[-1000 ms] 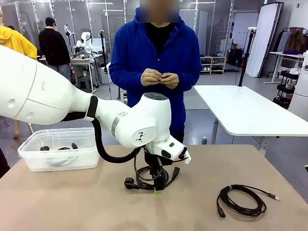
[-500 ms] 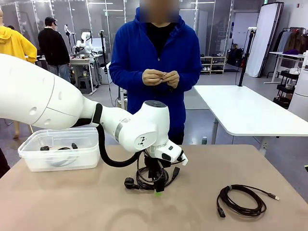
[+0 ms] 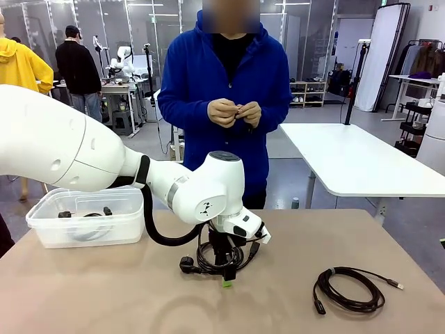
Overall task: Organize and store the cables.
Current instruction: Place the Power Cable into the Organizing box.
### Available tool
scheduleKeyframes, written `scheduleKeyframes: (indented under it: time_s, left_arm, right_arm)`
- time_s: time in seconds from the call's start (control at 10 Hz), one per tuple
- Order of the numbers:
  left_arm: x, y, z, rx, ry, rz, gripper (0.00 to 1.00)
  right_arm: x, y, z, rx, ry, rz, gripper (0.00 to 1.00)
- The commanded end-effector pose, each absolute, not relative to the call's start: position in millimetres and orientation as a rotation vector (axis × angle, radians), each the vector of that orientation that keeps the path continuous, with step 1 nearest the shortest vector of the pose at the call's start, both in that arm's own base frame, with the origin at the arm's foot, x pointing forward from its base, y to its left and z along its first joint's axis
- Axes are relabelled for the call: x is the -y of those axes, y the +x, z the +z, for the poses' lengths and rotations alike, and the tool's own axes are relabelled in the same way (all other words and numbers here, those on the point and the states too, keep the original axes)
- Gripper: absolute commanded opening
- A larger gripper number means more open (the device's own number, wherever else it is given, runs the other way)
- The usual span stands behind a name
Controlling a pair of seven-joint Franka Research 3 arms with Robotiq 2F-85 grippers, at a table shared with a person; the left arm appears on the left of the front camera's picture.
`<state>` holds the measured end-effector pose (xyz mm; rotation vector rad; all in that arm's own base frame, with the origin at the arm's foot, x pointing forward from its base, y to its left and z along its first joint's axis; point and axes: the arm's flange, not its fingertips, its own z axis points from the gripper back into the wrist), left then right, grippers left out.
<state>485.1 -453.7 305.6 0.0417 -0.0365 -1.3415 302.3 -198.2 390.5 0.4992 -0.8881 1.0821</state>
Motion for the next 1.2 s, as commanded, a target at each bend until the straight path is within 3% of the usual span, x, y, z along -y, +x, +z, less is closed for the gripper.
scheduleKeyframes:
  time_s: [0.0,0.6,1.1]
  left_arm:
    - [456.4,484.8,308.6,0.04,0.048,-1.379,0.02]
    - [456.0,481.0,314.4,0.024,0.044,-1.383,0.0]
    - [444.8,466.5,378.0,0.073,0.039,-1.48,0.0]
  right_arm:
    - [197.5,304.0,393.1,0.895,0.502,1.058,1.0]
    - [197.5,304.0,393.1,0.895,0.502,1.058,1.0]
    - [197.5,304.0,393.1,0.895,0.502,1.058,1.0]
